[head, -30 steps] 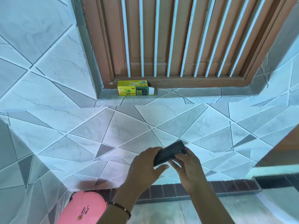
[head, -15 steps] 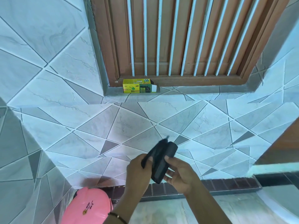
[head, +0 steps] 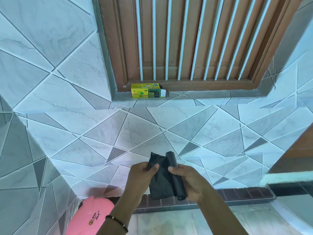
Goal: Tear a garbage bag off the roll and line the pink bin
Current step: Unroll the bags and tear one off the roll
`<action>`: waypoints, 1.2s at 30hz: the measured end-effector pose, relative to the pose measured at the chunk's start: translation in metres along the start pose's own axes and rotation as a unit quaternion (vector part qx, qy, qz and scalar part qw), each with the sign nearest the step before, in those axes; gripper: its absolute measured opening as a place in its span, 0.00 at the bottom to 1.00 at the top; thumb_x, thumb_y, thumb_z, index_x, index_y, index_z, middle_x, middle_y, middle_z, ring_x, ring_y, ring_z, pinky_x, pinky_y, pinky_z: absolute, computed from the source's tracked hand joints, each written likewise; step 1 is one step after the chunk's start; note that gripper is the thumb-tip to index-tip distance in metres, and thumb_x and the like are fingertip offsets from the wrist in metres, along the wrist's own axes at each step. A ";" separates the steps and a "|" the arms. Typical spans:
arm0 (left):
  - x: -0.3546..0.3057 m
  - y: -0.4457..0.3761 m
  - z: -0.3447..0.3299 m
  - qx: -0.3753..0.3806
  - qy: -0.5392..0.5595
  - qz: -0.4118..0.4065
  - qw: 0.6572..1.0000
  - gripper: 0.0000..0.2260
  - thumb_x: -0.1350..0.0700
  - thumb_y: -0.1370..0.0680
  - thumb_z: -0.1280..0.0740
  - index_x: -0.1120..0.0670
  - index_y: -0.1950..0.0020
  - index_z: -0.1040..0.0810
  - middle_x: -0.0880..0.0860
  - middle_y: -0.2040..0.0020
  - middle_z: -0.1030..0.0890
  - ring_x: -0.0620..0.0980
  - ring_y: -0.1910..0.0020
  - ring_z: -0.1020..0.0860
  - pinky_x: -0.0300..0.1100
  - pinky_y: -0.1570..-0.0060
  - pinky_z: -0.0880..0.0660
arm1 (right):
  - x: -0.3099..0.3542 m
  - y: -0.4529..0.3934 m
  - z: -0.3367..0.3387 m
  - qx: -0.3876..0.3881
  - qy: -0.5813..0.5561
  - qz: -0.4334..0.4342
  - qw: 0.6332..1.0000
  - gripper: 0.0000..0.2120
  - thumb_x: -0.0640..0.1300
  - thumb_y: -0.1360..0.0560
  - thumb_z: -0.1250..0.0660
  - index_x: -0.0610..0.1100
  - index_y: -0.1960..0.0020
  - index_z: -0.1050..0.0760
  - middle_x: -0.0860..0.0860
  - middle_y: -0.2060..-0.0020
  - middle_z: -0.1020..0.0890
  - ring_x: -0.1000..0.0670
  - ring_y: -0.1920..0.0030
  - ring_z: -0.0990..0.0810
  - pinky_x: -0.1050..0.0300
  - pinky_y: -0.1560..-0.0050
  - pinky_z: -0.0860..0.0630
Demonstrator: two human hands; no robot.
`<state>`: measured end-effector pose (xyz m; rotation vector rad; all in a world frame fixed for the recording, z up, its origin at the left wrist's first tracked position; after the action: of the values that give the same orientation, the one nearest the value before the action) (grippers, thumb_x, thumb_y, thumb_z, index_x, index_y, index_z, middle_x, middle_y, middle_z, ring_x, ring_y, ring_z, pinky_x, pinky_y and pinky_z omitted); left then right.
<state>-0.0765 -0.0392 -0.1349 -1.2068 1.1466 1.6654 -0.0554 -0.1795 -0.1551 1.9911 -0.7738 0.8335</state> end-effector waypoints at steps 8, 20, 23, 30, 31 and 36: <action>0.001 0.001 0.008 -0.002 0.024 -0.002 1.000 0.07 0.56 0.25 0.31 0.58 0.58 0.17 0.54 0.63 0.14 0.52 0.61 0.18 0.58 0.49 0.21 | 0.008 0.007 0.015 -0.014 0.003 0.022 1.000 0.22 0.38 0.33 0.28 0.32 0.42 0.25 0.33 0.47 0.18 0.36 0.48 0.18 0.46 0.54 0.20; 0.014 -0.013 0.048 -0.049 -0.029 -0.049 0.997 0.27 0.35 0.38 0.32 0.59 0.58 0.19 0.64 0.57 0.17 0.51 0.63 0.23 0.58 0.51 0.23 | 0.026 0.024 0.048 -0.056 0.046 0.060 0.996 0.25 0.37 0.38 0.25 0.33 0.42 0.24 0.36 0.47 0.17 0.38 0.49 0.19 0.48 0.51 0.21; 0.016 -0.013 0.057 -0.065 -0.023 -0.047 0.997 0.24 0.39 0.36 0.30 0.60 0.57 0.19 0.63 0.58 0.16 0.56 0.61 0.20 0.60 0.47 0.24 | 0.027 0.026 0.053 -0.056 0.048 0.056 0.996 0.26 0.37 0.38 0.26 0.33 0.42 0.24 0.35 0.46 0.18 0.36 0.45 0.20 0.46 0.46 0.22; 0.024 -0.011 0.077 -0.124 -0.034 -0.035 0.991 0.26 0.37 0.36 0.33 0.61 0.58 0.20 0.63 0.59 0.17 0.53 0.63 0.22 0.59 0.51 0.24 | 0.027 0.025 0.063 -0.070 0.025 0.068 0.995 0.25 0.38 0.37 0.27 0.33 0.41 0.25 0.33 0.44 0.20 0.33 0.44 0.21 0.41 0.46 0.23; 0.023 -0.009 0.078 -0.136 -0.035 -0.029 0.990 0.24 0.39 0.34 0.32 0.61 0.57 0.20 0.62 0.58 0.17 0.54 0.60 0.21 0.59 0.50 0.24 | 0.028 0.025 0.061 -0.067 0.027 0.073 0.995 0.25 0.38 0.37 0.27 0.34 0.41 0.24 0.34 0.45 0.19 0.34 0.45 0.20 0.42 0.47 0.23; 0.002 0.000 0.066 -0.168 -0.147 -0.073 0.972 0.27 0.46 0.29 0.28 0.50 0.33 0.31 0.50 0.35 0.26 0.51 0.36 0.28 0.48 0.35 0.31 | 0.029 0.019 0.039 -0.041 0.059 0.085 0.994 0.23 0.38 0.37 0.26 0.36 0.43 0.23 0.34 0.46 0.19 0.34 0.46 0.20 0.39 0.44 0.23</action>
<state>-0.0946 0.0235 -0.1269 -1.1625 0.5959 1.8954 -0.0426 -0.2279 -0.1413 1.8054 -0.9015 0.9936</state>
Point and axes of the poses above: each hand's wrist, its own y-axis away from the middle knuckle, its own z-axis out of the back of the hand, x = y × z, the point moved 10 cm from there along -y, towards the middle knuckle
